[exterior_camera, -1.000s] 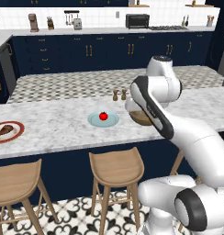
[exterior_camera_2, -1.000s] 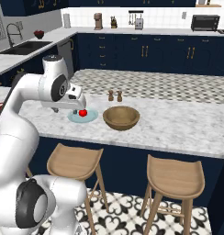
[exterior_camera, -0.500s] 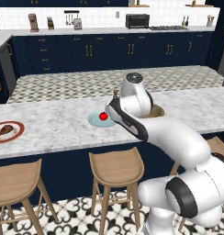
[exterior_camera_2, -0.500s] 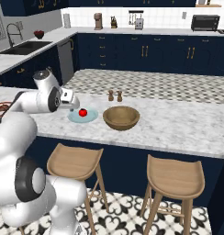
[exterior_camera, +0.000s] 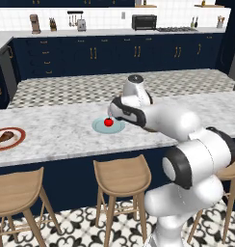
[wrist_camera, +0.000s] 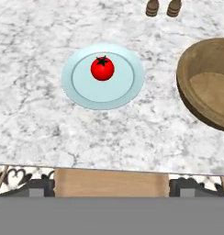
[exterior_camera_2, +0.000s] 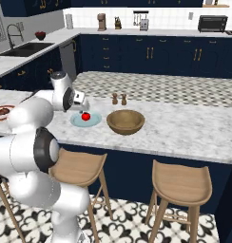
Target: Pick the chicken drumstick and tomato from their plates and place them in the bowl. Then put the bowl in the fridge.
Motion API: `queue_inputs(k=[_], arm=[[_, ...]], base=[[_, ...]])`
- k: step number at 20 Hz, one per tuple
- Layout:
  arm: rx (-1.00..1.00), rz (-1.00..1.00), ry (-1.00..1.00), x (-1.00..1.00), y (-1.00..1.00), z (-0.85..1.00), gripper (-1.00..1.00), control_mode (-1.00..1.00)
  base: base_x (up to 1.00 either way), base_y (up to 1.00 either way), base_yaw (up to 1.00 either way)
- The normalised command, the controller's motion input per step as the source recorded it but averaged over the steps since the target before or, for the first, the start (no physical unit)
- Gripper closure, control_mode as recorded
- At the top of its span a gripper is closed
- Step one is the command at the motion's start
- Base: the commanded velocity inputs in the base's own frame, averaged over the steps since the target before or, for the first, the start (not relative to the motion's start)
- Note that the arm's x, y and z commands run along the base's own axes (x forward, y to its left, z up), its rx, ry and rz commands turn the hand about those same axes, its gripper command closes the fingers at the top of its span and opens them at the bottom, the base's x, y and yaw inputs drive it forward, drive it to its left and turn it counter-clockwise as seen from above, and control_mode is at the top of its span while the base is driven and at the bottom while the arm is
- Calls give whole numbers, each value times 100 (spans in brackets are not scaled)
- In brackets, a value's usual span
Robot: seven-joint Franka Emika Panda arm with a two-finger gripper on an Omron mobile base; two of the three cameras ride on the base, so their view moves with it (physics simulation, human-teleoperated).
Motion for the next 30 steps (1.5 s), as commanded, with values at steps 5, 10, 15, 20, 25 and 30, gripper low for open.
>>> queue_inputs(k=[5, 10, 15, 20, 25, 30], arm=[[5, 0, 16, 51, 1, -68, -100, -100], [0, 0, 5, 50, 4, -43, -100, -100], [0, 0, 15, 49, 7, -5, -100, -100], [0, 0, 9, 44, 23, -7, -100, -100], [-1, 0, 1, 8, 16, -27, -100, -100], [-6, 0, 0, 2, 0, -38, -100, -100]], base=[[0, 0, 0], [0, 0, 0], [0, 0, 0], [0, 0, 0], [0, 0, 0], [0, 0, 0]])
